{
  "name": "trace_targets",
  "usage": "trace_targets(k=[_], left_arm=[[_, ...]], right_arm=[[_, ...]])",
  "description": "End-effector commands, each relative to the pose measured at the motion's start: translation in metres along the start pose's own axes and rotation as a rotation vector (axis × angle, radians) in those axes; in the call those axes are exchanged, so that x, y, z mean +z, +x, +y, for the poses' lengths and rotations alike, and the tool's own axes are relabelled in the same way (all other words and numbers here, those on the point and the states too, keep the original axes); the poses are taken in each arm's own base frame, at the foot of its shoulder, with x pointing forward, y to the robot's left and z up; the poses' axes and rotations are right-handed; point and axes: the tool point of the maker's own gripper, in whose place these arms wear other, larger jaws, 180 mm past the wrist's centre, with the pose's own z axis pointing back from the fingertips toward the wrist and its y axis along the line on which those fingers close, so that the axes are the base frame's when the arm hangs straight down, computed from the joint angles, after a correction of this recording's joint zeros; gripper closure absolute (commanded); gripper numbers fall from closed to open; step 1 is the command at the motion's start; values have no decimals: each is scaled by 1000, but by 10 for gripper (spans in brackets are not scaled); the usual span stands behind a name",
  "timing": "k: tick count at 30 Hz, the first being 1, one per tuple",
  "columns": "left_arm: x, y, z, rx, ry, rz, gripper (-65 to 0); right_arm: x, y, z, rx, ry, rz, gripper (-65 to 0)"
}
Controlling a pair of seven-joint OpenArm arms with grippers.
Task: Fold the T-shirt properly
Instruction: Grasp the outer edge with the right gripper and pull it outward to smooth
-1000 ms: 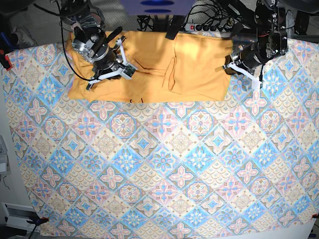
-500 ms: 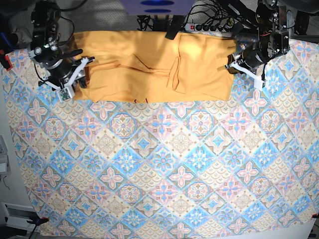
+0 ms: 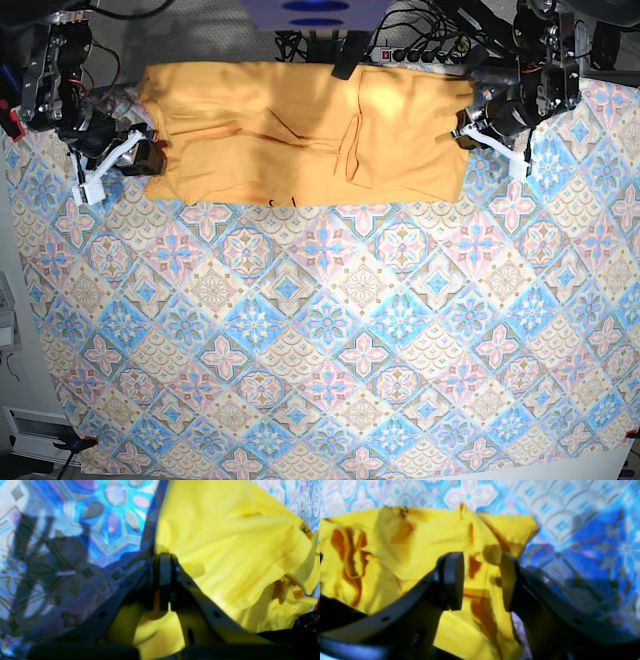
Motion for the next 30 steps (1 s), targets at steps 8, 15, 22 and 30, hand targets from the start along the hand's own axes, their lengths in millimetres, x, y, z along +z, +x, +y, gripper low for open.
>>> trace_targets(k=[8,15,22,30], left_arm=[[4,7,-2,-14,-9,-20,0],[3,8,-2,-14,-8,-21,0],[3,7,-2,-13,-8,-19,0],[3,8,-2,-14,-9,-22,0]], right_arm=[[-3,0,-12,-21,-9,12,-367],[-3,-9,-10,-22,-5,58,-367],[0,-18,-5,-50,22,66,-367],[2,-31,-6,-64,19,92,-367]])
